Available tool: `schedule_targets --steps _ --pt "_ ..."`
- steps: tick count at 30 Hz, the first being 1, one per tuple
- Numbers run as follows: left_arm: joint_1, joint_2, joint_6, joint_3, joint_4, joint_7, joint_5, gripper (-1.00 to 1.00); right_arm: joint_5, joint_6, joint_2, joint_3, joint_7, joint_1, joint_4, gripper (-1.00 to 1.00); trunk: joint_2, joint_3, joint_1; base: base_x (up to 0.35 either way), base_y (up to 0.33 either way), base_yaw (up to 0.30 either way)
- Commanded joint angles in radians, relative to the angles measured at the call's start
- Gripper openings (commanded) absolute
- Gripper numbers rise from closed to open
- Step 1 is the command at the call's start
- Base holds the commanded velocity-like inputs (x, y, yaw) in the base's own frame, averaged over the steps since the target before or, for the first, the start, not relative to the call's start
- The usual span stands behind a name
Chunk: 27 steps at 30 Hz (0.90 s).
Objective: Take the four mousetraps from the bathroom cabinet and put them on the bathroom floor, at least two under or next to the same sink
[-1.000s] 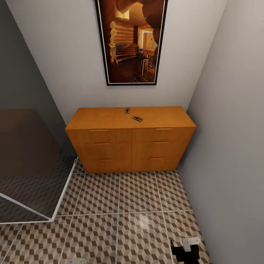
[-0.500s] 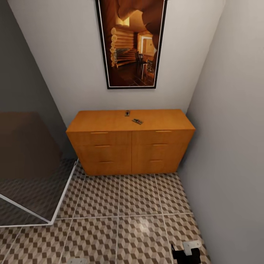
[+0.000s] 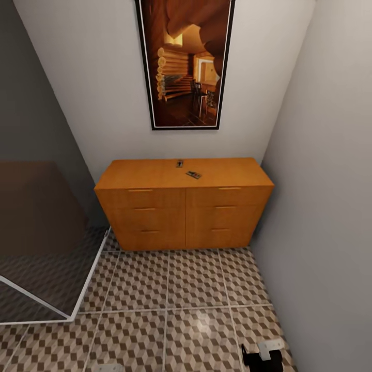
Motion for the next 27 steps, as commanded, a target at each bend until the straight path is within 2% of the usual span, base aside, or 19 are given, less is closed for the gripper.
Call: schedule_targets --steps 1,27 --pt "-0.002 -0.001 -0.006 -0.008 0.004 0.002 0.004 1.0 0.003 -0.001 -0.001 0.008 -0.01 -0.001 0.001 1.0 -0.002 0.0 0.001 0.0 0.0 0.0" --pt "-0.002 -0.001 -0.006 -0.008 0.004 0.001 0.004 1.0 0.003 -0.001 -0.001 0.008 -0.01 -0.001 0.001 1.0 -0.002 0.042 0.001 0.0 0.0 0.0"
